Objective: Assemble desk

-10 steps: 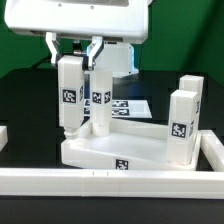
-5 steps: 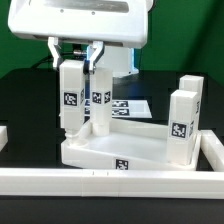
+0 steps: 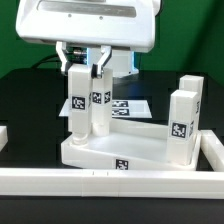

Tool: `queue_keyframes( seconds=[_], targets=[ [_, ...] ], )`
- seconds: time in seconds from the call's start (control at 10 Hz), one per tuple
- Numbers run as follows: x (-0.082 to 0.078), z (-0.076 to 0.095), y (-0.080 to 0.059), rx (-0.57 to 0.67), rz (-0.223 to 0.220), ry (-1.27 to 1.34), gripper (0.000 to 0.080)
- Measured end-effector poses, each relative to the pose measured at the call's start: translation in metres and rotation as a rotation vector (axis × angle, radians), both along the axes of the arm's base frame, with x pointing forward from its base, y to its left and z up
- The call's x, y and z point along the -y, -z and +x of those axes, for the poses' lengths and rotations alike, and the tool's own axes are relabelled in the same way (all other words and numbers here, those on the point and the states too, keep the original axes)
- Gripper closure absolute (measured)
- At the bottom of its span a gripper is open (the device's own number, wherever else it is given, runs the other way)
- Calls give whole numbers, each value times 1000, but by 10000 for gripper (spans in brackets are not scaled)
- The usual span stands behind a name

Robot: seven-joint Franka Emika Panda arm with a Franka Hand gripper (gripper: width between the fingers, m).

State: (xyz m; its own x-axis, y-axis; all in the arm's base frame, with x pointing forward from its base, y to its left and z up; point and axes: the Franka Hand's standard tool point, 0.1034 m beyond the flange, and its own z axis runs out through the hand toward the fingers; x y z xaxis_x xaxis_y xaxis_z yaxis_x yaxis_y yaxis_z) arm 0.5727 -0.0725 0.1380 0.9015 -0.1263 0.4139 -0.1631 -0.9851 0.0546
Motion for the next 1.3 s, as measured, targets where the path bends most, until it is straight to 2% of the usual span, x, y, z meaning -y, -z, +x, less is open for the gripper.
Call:
queue_keyframes(
  seconds=[0.5,1.3],
  targets=[
    [0,0,1,-1,-1,-1,508],
    [1,-3,10,-4,-15,-3,508]
  ],
)
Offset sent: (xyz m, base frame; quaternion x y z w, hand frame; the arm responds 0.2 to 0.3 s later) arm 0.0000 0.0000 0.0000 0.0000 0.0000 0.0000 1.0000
